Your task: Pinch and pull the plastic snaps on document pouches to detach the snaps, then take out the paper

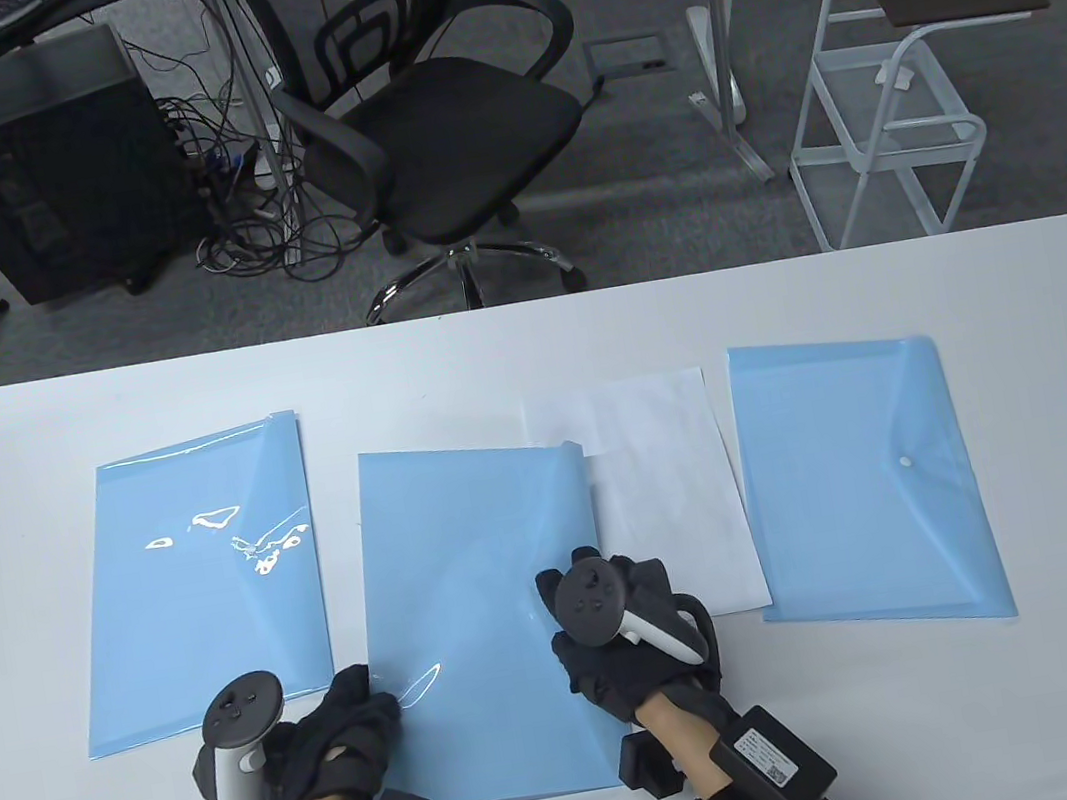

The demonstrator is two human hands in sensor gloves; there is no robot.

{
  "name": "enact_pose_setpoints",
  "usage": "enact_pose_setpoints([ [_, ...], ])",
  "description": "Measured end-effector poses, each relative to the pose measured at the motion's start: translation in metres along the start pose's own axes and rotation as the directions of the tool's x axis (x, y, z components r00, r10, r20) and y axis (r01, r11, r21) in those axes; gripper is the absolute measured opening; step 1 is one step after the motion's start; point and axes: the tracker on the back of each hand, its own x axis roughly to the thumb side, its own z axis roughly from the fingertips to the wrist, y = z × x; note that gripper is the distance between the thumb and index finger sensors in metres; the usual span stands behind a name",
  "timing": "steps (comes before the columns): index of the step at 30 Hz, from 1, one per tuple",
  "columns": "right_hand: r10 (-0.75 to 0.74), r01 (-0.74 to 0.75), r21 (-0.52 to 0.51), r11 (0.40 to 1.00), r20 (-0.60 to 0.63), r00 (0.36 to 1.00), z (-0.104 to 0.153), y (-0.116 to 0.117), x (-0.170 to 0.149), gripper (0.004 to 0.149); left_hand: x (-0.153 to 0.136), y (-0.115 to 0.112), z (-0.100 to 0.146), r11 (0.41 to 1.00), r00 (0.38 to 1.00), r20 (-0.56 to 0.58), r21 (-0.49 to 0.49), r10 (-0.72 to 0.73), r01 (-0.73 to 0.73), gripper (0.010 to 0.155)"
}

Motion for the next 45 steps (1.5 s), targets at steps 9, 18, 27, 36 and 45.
enact_pose_setpoints([
  [9,0.128,-0.126,0.06,0.99,-0.02,0.992,-0.013,0.018,0.01,0.062,-0.003,-0.001,-0.005,0.998,0.997,-0.041,0.02,-0.06,0.061,0.048],
  [18,0.132,-0.13,0.062,0.99,-0.025,0.991,-0.022,0.019,0.016,0.058,-0.005,0.0,-0.006,0.999,0.998,-0.051,-0.009,-0.035,0.035,0.051],
  [27,0.111,-0.105,0.088,0.991,-0.071,0.991,-0.028,0.015,0.014,0.054,-0.002,-0.002,-0.005,0.998,0.996,-0.054,0.005,-0.065,0.065,0.052],
  [36,0.118,-0.119,-0.071,0.99,-0.022,0.993,-0.013,0.003,0.015,0.069,-0.001,-0.001,-0.003,0.999,0.998,-0.034,0.002,-0.05,0.05,0.05],
  [45,0.063,-0.064,-0.256,0.965,-0.012,0.998,0.03,-0.051,-0.005,0.088,0.002,0.0,0.0,1.0,1.0,0.004,-0.009,-0.016,0.016,0.049],
])
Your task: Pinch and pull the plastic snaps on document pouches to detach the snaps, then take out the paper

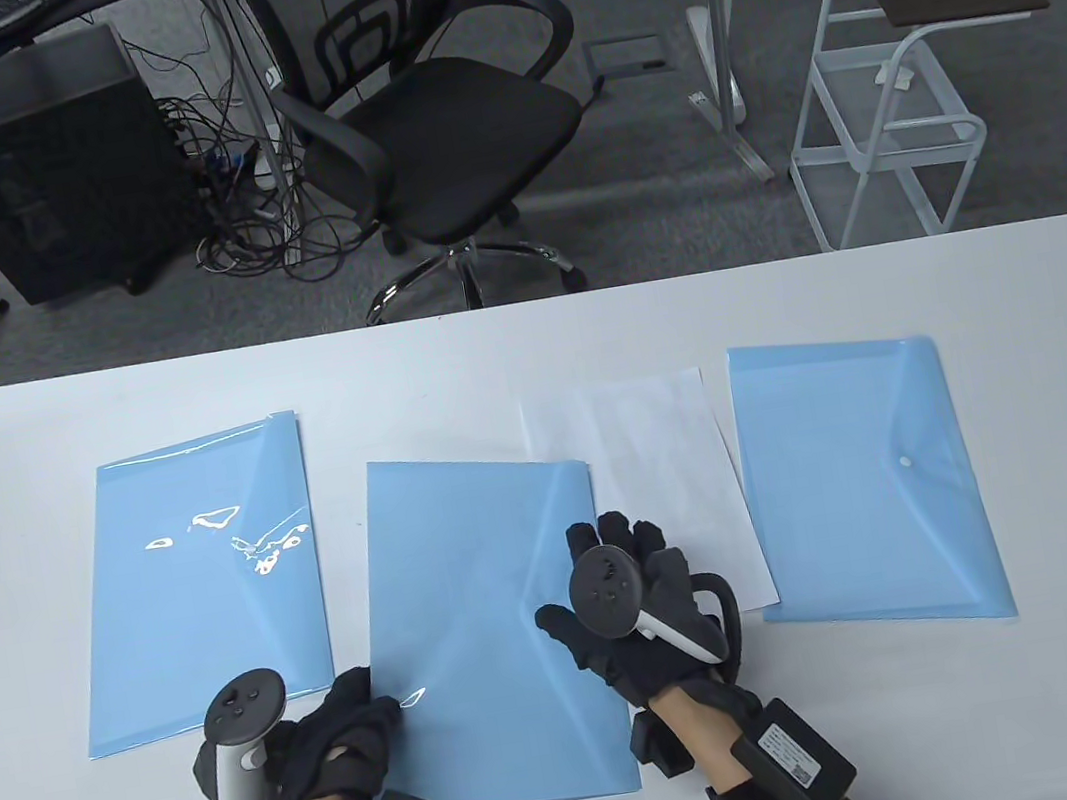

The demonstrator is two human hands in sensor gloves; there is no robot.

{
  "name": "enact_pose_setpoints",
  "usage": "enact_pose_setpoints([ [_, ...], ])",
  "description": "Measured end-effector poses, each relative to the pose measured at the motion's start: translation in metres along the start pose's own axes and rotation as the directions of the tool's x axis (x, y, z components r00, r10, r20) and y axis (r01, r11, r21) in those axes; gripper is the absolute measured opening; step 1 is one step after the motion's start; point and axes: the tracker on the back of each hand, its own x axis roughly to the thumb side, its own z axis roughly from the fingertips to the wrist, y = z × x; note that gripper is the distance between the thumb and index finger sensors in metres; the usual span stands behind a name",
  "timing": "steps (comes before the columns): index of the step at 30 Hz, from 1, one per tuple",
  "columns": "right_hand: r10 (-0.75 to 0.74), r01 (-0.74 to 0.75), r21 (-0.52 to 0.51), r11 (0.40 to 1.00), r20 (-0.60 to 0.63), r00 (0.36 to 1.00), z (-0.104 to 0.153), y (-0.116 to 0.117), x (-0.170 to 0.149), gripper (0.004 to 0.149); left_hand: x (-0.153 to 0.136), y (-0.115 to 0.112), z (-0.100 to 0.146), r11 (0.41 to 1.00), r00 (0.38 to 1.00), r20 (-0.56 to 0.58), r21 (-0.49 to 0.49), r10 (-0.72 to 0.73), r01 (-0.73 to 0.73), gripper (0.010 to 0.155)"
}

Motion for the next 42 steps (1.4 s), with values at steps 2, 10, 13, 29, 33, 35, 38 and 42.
enact_pose_setpoints([
  [2,-0.009,0.008,-0.034,0.999,-0.009,1.0,0.008,-0.01,-0.01,0.088,0.001,0.0,0.001,1.0,1.0,0.009,-0.001,0.002,-0.002,0.049],
  [10,-0.051,0.04,-0.109,0.993,-0.104,0.993,0.028,-0.02,-0.062,0.088,0.004,0.0,0.004,0.999,0.998,0.041,-0.017,0.041,-0.041,0.049],
  [13,-0.114,0.098,-0.128,0.987,-0.13,0.985,0.029,-0.014,-0.081,0.087,0.004,0.001,0.004,0.998,0.997,0.055,-0.023,0.057,-0.056,0.049],
  [29,-0.194,0.173,-0.139,0.975,-0.15,0.969,0.033,-0.014,-0.097,0.087,0.036,0.047,0.0,0.986,0.988,0.088,0.097,0.127,-0.135,0.048],
  [33,-0.218,0.195,-0.15,0.969,-0.155,0.964,0.038,-0.015,-0.101,0.087,0.046,0.064,-0.013,0.983,0.992,0.072,0.147,0.101,-0.111,0.049],
  [35,-0.23,0.207,-0.15,0.967,-0.159,0.96,0.038,-0.015,-0.103,0.087,0.049,0.069,-0.021,0.98,0.994,0.062,0.176,0.085,-0.095,0.049],
  [38,-0.237,0.214,-0.149,0.966,-0.16,0.958,0.039,-0.015,-0.104,0.087,0.054,0.074,-0.036,0.98,0.997,0.046,0.185,0.059,-0.067,0.049],
  [42,-0.232,0.209,-0.148,0.967,-0.157,0.96,0.039,-0.015,-0.104,0.087,0.057,0.075,-0.052,0.98,0.999,0.027,0.192,0.046,-0.05,0.049],
])
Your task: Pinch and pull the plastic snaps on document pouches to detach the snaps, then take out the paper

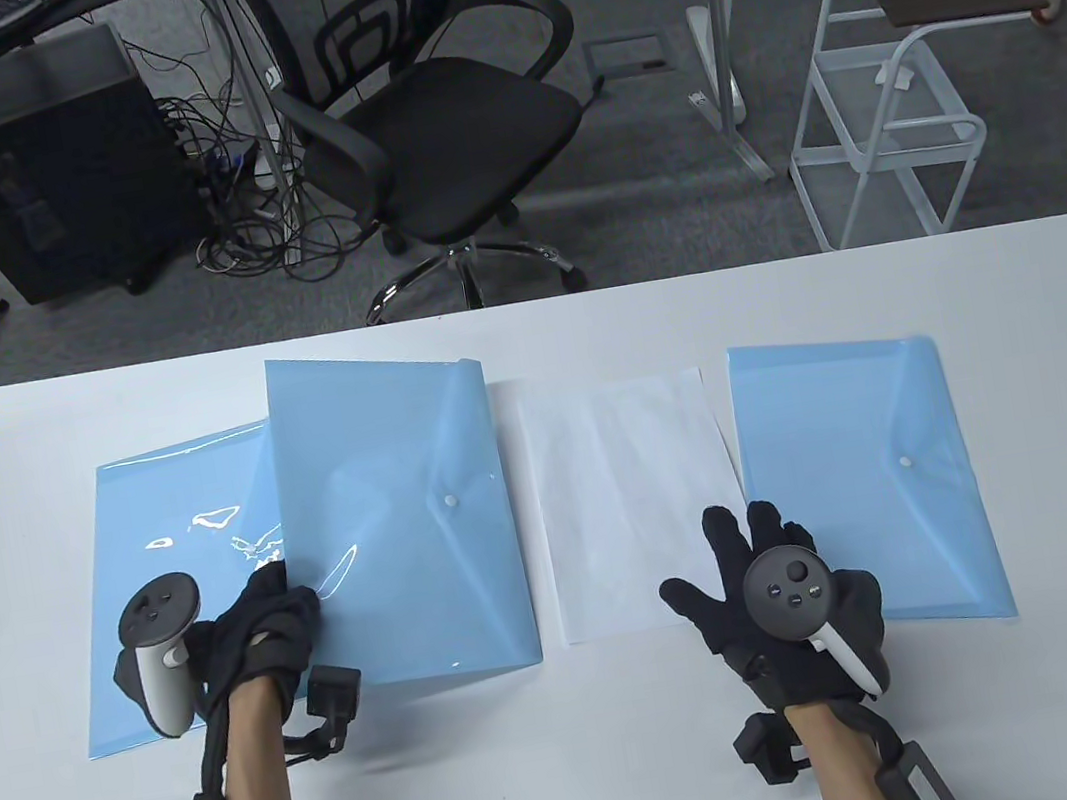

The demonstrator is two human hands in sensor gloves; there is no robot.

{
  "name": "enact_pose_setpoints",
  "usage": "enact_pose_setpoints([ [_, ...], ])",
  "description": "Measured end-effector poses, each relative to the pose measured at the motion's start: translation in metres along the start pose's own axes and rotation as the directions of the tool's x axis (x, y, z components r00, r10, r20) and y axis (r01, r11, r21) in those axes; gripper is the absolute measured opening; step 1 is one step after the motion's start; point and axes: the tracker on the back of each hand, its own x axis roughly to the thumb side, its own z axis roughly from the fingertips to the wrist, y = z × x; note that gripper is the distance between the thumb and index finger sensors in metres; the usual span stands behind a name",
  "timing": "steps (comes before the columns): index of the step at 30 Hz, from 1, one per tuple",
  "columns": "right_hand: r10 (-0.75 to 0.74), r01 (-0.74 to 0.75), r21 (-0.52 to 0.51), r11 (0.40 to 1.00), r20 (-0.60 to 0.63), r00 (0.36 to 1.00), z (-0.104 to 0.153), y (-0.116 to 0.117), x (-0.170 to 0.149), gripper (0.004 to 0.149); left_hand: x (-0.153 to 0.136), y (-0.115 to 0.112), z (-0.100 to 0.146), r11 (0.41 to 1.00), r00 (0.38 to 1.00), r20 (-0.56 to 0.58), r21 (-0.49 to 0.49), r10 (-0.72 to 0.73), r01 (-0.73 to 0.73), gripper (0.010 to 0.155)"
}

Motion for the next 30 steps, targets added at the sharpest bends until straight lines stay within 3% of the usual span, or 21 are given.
enact_pose_setpoints([
  [8,0.001,-0.001,0.006,1.0,-0.002,1.0,0.0,0.0,-0.001,0.087,0.0,-0.012,-0.03,0.999,0.999,-0.043,-0.02,-0.034,0.033,0.05],
  [15,0.008,-0.007,0.015,1.0,-0.006,1.0,-0.001,0.001,-0.001,0.087,0.002,-0.009,-0.04,0.987,0.986,-0.071,0.051,-0.148,0.152,0.057],
  [25,0.019,-0.019,0.015,1.0,0.002,1.0,0.0,0.003,0.003,0.086,-0.001,-0.004,-0.035,0.953,0.964,-0.093,0.156,-0.248,0.26,0.063],
  [30,0.014,-0.014,0.013,1.0,0.002,1.0,0.001,0.003,0.003,0.086,0.004,0.006,-0.021,0.914,0.952,-0.072,0.269,-0.297,0.305,0.064],
])
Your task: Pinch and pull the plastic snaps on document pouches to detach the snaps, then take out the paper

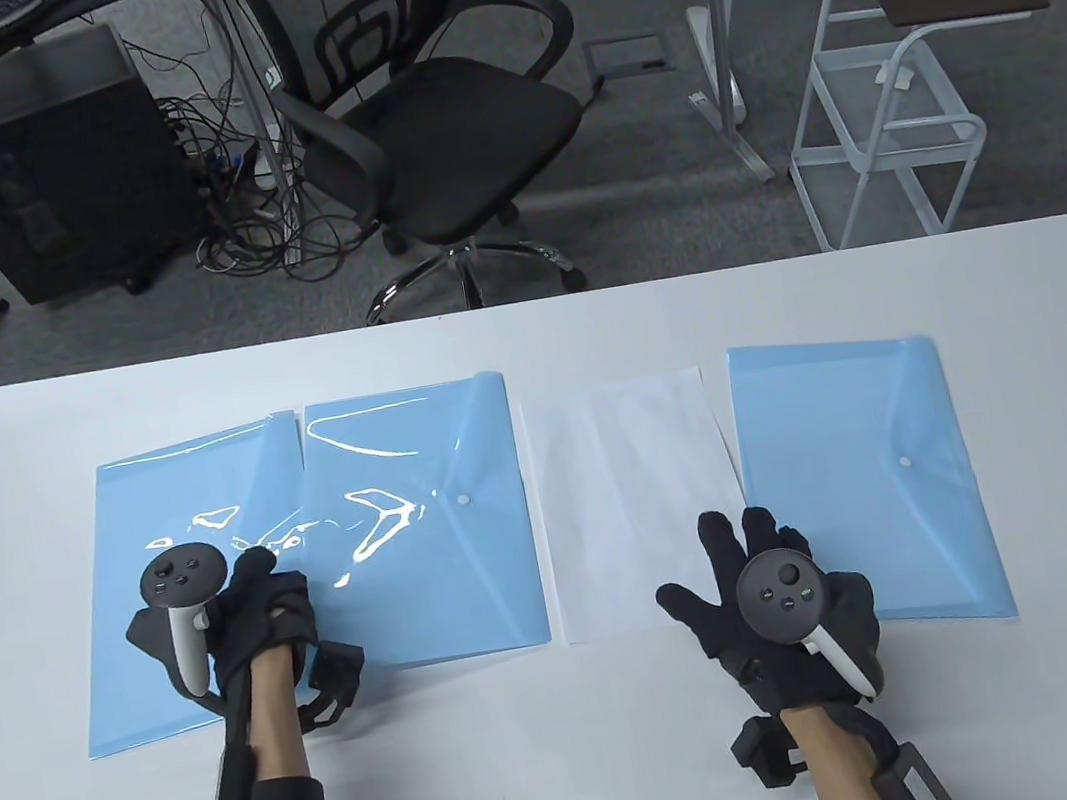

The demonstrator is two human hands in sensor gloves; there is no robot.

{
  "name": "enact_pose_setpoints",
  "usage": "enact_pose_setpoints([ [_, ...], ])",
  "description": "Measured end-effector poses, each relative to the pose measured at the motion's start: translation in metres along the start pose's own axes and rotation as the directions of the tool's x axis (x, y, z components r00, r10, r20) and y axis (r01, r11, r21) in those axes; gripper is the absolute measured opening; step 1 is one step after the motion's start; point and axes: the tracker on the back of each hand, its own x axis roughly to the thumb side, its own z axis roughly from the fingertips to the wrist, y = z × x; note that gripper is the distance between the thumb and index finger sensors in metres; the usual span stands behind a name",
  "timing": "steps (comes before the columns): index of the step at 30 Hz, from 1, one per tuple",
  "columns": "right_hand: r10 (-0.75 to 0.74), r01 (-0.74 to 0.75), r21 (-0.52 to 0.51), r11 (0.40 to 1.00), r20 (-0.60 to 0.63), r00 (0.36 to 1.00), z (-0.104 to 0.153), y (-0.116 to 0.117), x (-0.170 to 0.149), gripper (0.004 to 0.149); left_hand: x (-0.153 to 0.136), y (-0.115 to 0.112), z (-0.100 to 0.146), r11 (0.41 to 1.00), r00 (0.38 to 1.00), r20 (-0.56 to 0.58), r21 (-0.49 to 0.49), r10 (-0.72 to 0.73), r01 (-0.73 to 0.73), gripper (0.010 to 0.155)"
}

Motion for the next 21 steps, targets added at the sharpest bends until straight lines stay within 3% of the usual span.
enact_pose_setpoints([
  [4,-0.005,0.005,-0.003,1.0,0.002,1.0,0.002,0.0,0.0,0.086,0.004,0.011,0.015,0.997,0.998,0.046,0.056,-0.048,0.045,0.064],
  [10,-0.014,0.014,-0.004,1.0,0.004,1.0,0.004,0.0,0.0,0.087,0.013,0.014,0.05,0.984,0.97,0.169,0.063,-0.177,0.168,0.071],
  [14,-0.015,0.016,-0.009,1.0,0.007,1.0,0.004,0.001,0.001,0.087,0.02,0.006,0.082,0.94,0.906,0.26,0.156,-0.334,0.302,0.078],
  [21,-0.018,0.018,-0.015,1.0,-0.002,1.0,0.006,0.001,-0.003,0.089,0.022,-0.013,0.114,0.886,0.815,0.35,0.136,-0.462,0.444,0.09],
])
